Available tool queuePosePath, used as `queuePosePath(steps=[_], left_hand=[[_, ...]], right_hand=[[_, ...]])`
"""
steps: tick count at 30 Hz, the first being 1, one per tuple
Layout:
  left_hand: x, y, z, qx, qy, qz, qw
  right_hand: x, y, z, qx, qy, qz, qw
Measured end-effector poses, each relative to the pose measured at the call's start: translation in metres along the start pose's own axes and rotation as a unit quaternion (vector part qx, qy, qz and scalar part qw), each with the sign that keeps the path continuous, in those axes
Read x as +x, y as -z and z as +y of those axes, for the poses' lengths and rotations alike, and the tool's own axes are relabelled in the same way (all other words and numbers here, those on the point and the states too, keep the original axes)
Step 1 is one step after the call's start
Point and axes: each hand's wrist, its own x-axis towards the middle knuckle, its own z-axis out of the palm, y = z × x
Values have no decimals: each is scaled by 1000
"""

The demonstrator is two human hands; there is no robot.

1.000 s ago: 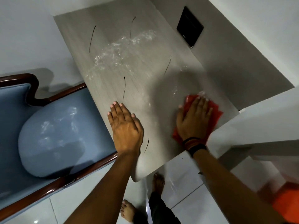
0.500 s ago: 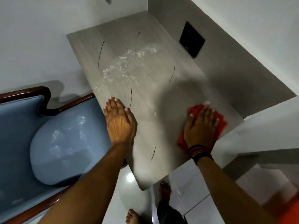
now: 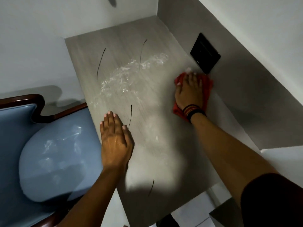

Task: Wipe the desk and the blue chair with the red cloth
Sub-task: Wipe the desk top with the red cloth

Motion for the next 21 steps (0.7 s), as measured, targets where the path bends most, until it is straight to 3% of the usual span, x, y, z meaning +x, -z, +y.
queuePosePath(steps=[3, 5, 7, 12, 17, 21], left_hand=[[0, 2, 1, -1, 3, -3, 1000], [0, 2, 0, -2, -1, -6, 1000], [0, 2, -1, -3, 3, -6, 1000], [1, 0, -1, -4, 3, -6, 1000], [0, 1, -1, 1, 0, -8, 1000], [1, 0, -1, 5, -1, -5, 1000]], right_hand=[[-69, 1, -7, 2, 109, -18, 994], [-124, -1, 8, 5, 134, -13, 991], [-123, 0, 18, 7, 107, -14, 994], [-25, 3, 3, 5, -4, -22, 1000], [-127, 2, 4, -3, 97, -13, 995], [-58, 5, 1, -6, 60, -19, 998]])
